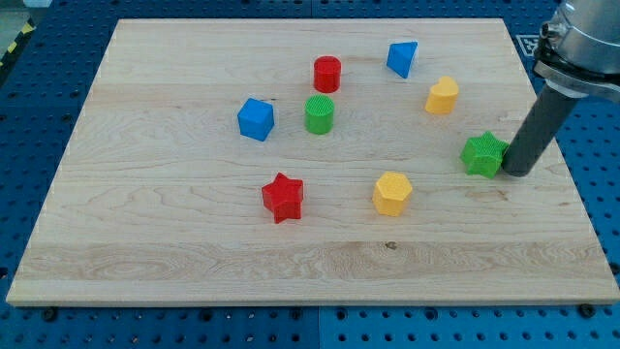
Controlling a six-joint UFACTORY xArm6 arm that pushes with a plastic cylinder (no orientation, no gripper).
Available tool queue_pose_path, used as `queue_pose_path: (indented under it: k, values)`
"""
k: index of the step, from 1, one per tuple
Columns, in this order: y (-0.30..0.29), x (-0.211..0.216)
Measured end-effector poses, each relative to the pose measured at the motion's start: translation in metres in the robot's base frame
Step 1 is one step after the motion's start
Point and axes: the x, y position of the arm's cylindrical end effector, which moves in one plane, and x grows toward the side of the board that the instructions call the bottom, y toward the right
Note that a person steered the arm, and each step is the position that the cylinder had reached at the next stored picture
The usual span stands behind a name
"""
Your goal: Move the yellow hexagon towards the green star
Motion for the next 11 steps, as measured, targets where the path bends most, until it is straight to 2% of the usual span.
queue_pose_path:
  k: [3, 4, 5, 6, 8, 11]
  values:
    - [-0.048, 0.010]
    - [-0.048, 0.063]
    - [-0.086, 0.090]
    - [-0.157, 0.095]
    - [-0.199, 0.085]
    - [-0.189, 0.068]
